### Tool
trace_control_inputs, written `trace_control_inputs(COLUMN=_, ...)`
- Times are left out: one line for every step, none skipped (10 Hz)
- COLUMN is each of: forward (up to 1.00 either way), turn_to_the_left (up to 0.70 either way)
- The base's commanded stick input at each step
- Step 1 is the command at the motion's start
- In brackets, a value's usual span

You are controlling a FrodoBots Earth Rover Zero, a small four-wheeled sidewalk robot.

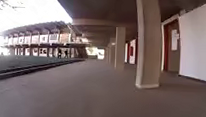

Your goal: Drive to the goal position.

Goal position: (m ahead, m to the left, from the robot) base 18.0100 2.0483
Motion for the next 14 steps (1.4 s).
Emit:
trace_control_inputs(forward=0.96, turn_to_the_left=0.01)
trace_control_inputs(forward=0.96, turn_to_the_left=0.01)
trace_control_inputs(forward=0.96, turn_to_the_left=0.01)
trace_control_inputs(forward=0.96, turn_to_the_left=0.01)
trace_control_inputs(forward=0.96, turn_to_the_left=0.01)
trace_control_inputs(forward=0.96, turn_to_the_left=0.01)
trace_control_inputs(forward=0.96, turn_to_the_left=0.01)
trace_control_inputs(forward=0.96, turn_to_the_left=0.01)
trace_control_inputs(forward=0.96, turn_to_the_left=0.01)
trace_control_inputs(forward=0.96, turn_to_the_left=0.01)
trace_control_inputs(forward=0.96, turn_to_the_left=0.01)
trace_control_inputs(forward=0.96, turn_to_the_left=0.01)
trace_control_inputs(forward=0.96, turn_to_the_left=0.01)
trace_control_inputs(forward=0.95, turn_to_the_left=0.39)
